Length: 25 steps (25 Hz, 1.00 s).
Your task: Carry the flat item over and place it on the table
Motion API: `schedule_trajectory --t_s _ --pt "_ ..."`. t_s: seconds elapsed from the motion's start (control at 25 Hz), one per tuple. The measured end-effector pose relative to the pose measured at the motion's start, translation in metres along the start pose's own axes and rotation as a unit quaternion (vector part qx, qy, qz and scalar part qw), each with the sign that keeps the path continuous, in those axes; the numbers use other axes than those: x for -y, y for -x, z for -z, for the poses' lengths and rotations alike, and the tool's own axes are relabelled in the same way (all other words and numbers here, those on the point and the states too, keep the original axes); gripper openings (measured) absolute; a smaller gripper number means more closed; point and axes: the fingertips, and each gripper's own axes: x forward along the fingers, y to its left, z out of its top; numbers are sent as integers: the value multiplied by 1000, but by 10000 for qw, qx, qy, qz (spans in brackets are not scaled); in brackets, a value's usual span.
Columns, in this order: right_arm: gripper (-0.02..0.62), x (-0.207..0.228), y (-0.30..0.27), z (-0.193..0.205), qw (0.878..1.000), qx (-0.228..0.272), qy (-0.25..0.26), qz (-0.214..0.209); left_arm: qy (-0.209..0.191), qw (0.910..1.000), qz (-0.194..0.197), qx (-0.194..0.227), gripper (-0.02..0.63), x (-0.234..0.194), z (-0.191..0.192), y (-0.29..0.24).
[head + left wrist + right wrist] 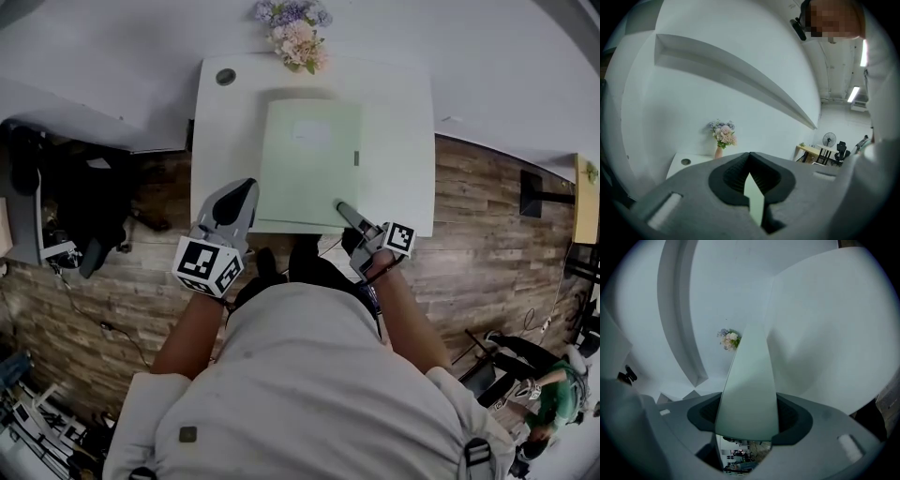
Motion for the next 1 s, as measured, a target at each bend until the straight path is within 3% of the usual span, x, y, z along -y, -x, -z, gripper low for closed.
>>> schedule_trajectory --t_s 0.48,0.68,1.0 --pt "302 44 -8 -9 9998 125 -1 147 195 9996 -103 -147 0 -4 25 -17" --pt "302 50 -17 -7 9993 144 311 129 214 9995 -46 -238 0 1 33 -21" --pt "309 73 -24 -3 9953 -6 726 640 224 9992 -43 -317 0 -1 37 -20"
